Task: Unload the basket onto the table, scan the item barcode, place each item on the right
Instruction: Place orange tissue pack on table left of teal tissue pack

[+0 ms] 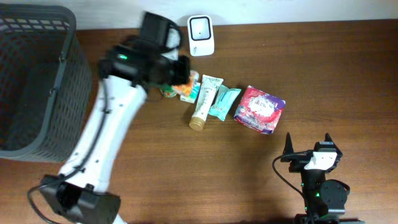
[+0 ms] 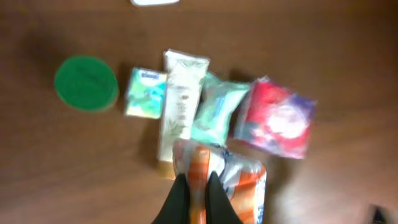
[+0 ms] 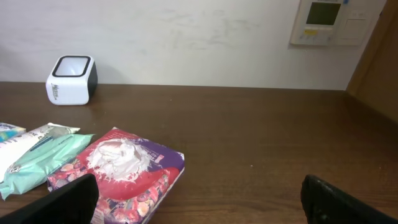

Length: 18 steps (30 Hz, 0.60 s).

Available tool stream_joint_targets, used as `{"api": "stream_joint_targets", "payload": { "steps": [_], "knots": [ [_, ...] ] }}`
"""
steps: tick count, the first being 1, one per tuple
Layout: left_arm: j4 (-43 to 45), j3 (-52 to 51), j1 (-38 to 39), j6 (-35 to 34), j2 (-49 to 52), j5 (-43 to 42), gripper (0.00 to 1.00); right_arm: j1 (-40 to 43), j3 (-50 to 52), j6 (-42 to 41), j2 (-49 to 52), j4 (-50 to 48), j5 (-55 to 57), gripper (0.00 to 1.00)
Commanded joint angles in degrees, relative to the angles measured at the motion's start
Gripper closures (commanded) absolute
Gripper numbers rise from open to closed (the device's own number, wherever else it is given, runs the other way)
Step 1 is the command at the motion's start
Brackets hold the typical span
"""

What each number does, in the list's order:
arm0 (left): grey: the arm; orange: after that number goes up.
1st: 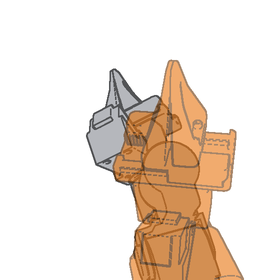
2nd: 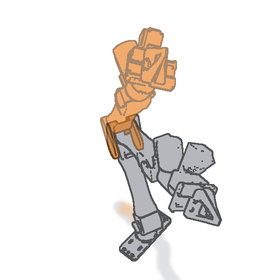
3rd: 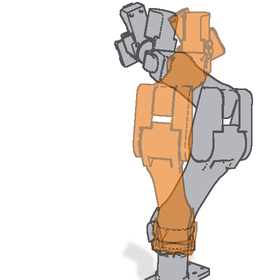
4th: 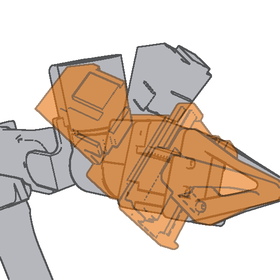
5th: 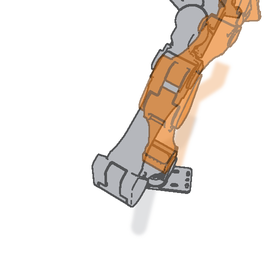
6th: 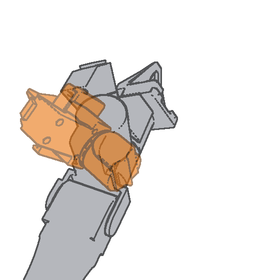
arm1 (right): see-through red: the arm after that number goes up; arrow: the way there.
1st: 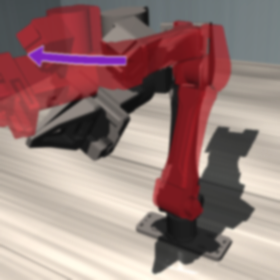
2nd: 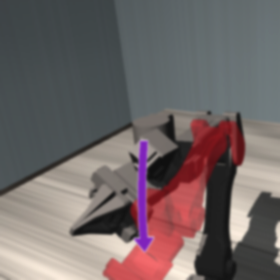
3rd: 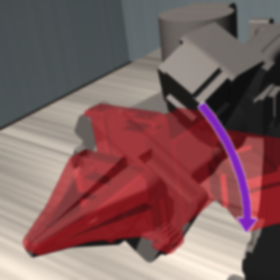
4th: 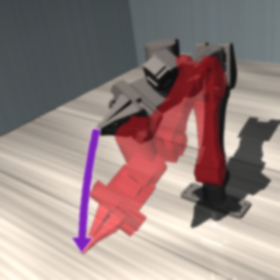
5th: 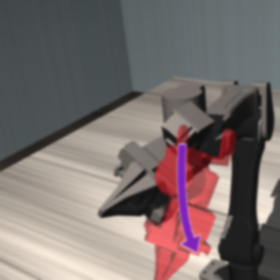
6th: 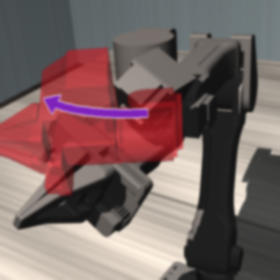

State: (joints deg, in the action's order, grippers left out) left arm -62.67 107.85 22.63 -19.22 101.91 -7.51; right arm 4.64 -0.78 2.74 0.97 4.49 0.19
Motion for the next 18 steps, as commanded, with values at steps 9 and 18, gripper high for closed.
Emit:
{"api": "stream_joint_targets", "payload": {
  "steps": [9,18],
  "knots": [
    [30.12,-29.81,4.70,-5.20,-0.07,19.26,1.00,0.26,0.46,-0.44,-0.28,0.22,0.48,0.01],
    [35.17,-32.35,4.74,-5.16,3.48,18.58,0.33,0.26,0.46,-0.44,-0.28,0.20,0.48,0.01]
  ]
}}
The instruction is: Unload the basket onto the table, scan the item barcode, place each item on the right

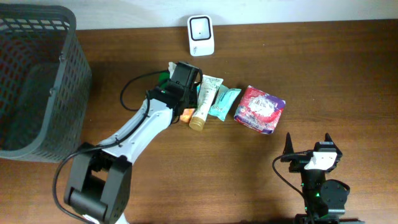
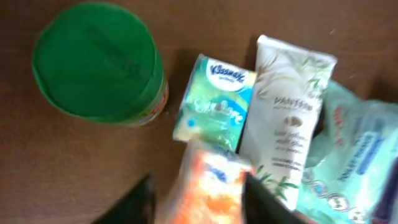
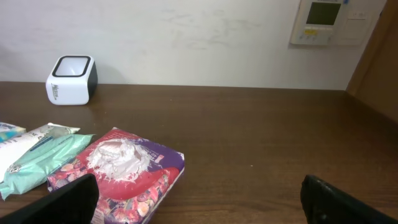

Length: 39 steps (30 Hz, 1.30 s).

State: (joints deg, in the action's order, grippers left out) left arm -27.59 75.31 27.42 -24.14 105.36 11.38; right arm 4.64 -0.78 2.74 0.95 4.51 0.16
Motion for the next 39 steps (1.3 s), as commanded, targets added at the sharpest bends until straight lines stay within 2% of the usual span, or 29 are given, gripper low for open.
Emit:
{"api": "stream_joint_targets", "payload": {
  "steps": [1,2,7,10,11,16,18,19,21,23,27,31,34,39],
  "knots": [
    [0.00,0.72,-0.09,-0.22,-0.63,-1.18,0.27,0.26,0.46,-0.44,-0.26,0.17,0.50,0.01],
    [-0.15,1.16,-0.22,-0.22,-1.25,-1.44,0.22,0.26,0.46,-0.44,-0.26,0.20,0.50,0.02],
    [-4.35,6.45,-3.69,0.26,-12.28,-1.51,0.18,0.26,0.46,-0.44,-0.26,0.17,0.50,0.01],
    [-7.28,7.37,-8.52,4.68,-22.05,-1.49,0.18,0.26,0.46,-0.44,-0.26,0.17,0.50,0.01],
    [-8.68,7.37,-11.32,8.11,-25.42,-1.49,0.19,0.26,0.46,-0.44,-0.26,0.20,0.50,0.01],
    [-11.54,7.23,-20.83,11.30,-25.66,-1.53,0.30,0.26,0.46,-0.44,-0.26,0.17,0.50,0.01],
    [-7.93,7.26,-22.69,20.15,-21.84,-1.51,0.39,0.26,0.46,-0.44,-0.26,0.17,0.50,0.01],
    [-6.71,7.26,-23.23,22.86,-20.52,-1.49,0.46,0.26,0.46,-0.44,-0.26,0.17,0.50,0.01],
    [-2.38,7.26,-25.38,29.92,-16.79,-1.29,0.79,0.26,0.46,-0.44,-0.26,0.17,0.50,0.01],
    [1.90,7.26,-28.26,30.45,-14.08,-0.55,0.94,0.26,0.46,-0.44,-0.26,0.20,0.50,0.01],
    [4.02,7.26,-32.15,30.47,-11.67,-1.18,0.97,0.26,0.46,-0.44,-0.26,0.20,0.50,0.01],
    [5.66,7.26,-35.28,29.97,-10.95,-1.29,0.94,0.26,0.46,-0.44,-0.26,0.20,0.50,0.01],
    [7.56,7.26,-36.15,29.75,-10.95,-1.27,0.96,0.26,0.46,-0.44,-0.26,0.17,0.50,0.02],
    [8.28,7.26,-39.56,26.05,-10.86,-1.53,0.98,0.26,0.46,-0.44,-0.26,0.20,0.50,0.01]
  ]
}}
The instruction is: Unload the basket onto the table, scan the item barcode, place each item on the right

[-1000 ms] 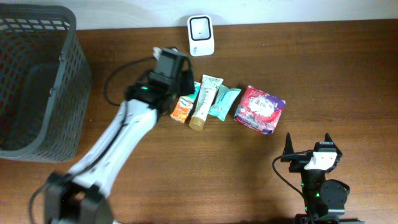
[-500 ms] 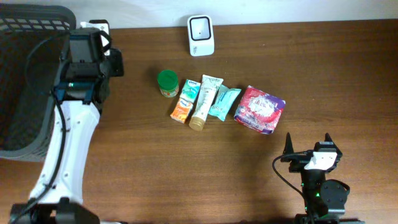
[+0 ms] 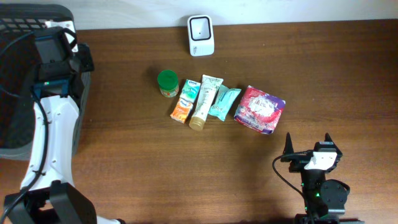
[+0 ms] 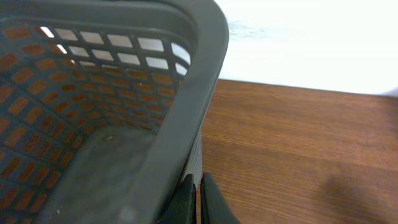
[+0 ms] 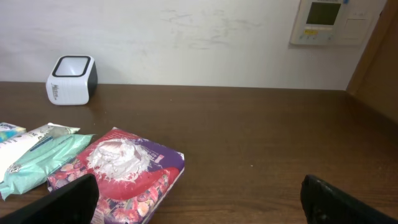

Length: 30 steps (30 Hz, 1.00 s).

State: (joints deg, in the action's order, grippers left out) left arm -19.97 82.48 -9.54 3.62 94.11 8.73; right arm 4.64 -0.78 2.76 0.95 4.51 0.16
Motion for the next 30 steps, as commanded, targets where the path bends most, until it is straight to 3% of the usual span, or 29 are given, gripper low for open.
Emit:
{"api": "stream_joint_targets", "payload": {
  "steps": [1,3,5,8,10,16,19,23,30],
  "knots": [
    [0.68,0.09,-2.97,-2.27,0.39,1.14,0.98,0.26,0.46,-0.46,-0.26,0.20,0.50,0.01],
    [0.79,0.09,-3.26,-3.93,0.39,1.05,0.96,0.26,0.46,-0.46,-0.26,0.20,0.50,0.01],
    [0.81,0.15,-3.28,-4.04,0.35,-1.60,0.84,0.26,0.46,-0.46,-0.26,0.17,0.50,0.01],
    [0.76,0.15,-3.21,-4.04,-1.25,-6.84,0.89,0.26,0.46,-0.46,-0.26,0.17,0.50,0.01],
    [0.74,0.15,-3.23,-4.07,-4.17,-8.15,1.00,0.26,0.46,-0.46,-0.26,0.17,0.50,0.01],
    [-2.43,0.15,-5.09,-4.07,-12.13,-7.80,1.00,0.26,0.46,-0.46,-0.26,0.20,0.50,0.01],
    [-1.79,0.15,-8.98,-7.93,-10.88,-3.28,1.00,0.26,0.46,-0.46,-0.26,0.20,0.50,0.01],
    [1.75,0.15,-12.46,-8.33,-6.32,-3.89,1.00,0.26,0.46,-0.46,-0.26,0.20,0.50,0.01],
    [1.75,0.15,-13.94,-8.28,0.20,-18.03,1.00,0.26,0.46,-0.46,-0.26,0.20,0.50,0.01]
  ]
}}
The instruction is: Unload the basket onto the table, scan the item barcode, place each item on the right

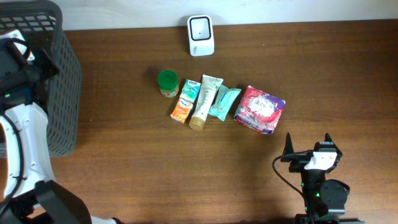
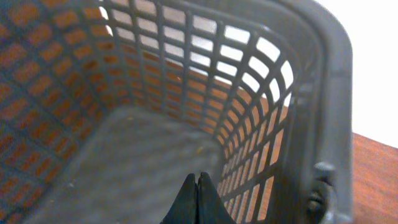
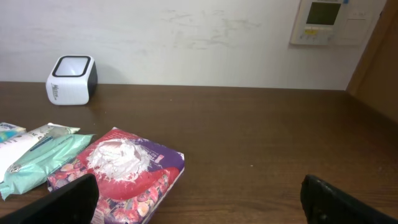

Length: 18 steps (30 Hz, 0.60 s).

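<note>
The white barcode scanner (image 1: 201,27) stands at the table's back edge, also in the right wrist view (image 3: 71,79). In a row before it lie a green-lidded can (image 1: 167,82), a tissue pack (image 1: 189,91), an orange packet (image 1: 181,111), a cream tube (image 1: 204,99), a teal wipes pack (image 1: 223,102) and a red-purple pack (image 1: 260,109). My left gripper (image 2: 197,199) is shut on nothing, far left over the inside of the grey basket (image 2: 323,81). My right gripper (image 3: 199,199) rests open near the front edge, right of the red-purple pack (image 3: 118,171).
The grey mesh basket (image 1: 62,93) fills the table's left end, with my left arm (image 1: 22,124) reaching over it. A wall thermostat (image 3: 326,22) and a door frame show behind the table in the right wrist view.
My left gripper has moved from the basket's outer right corner to over the basket's inside, still shut and holding nothing. The items and the right arm have not moved.
My left gripper was shut on the orange packet above the row of items. Then it was open low at the table with the packet by the tissue pack and tube. The packet stayed there; the gripper was then shut at the basket's edge, now over its inside.
</note>
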Available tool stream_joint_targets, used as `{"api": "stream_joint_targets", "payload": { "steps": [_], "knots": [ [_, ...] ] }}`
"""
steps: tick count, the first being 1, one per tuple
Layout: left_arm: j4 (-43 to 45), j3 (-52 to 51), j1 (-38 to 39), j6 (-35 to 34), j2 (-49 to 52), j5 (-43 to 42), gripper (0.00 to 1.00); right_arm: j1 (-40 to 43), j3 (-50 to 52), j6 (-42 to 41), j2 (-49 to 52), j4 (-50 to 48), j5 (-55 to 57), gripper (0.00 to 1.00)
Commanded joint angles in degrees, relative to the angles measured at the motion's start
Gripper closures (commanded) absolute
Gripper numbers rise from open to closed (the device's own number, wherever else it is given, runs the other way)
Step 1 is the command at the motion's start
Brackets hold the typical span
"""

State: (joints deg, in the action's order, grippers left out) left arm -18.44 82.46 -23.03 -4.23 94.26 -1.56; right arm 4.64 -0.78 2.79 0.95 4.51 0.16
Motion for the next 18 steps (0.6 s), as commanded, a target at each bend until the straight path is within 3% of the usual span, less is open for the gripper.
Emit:
{"api": "stream_joint_targets", "payload": {
  "steps": [1,14,18],
  "knots": [
    [0.44,0.17,-0.46,-0.44,0.02,-8.46,1.00,0.26,0.46,-0.48,-0.26,0.20,0.50,0.01],
    [-0.09,0.22,-3.85,1.22,-4.24,-20.22,1.00,0.26,0.46,-0.48,-0.26,0.20,0.50,0.01],
    [-0.76,0.22,-4.52,1.20,-4.28,-27.17,1.00,0.26,0.46,-0.48,-0.26,0.20,0.50,0.01]
  ]
}}
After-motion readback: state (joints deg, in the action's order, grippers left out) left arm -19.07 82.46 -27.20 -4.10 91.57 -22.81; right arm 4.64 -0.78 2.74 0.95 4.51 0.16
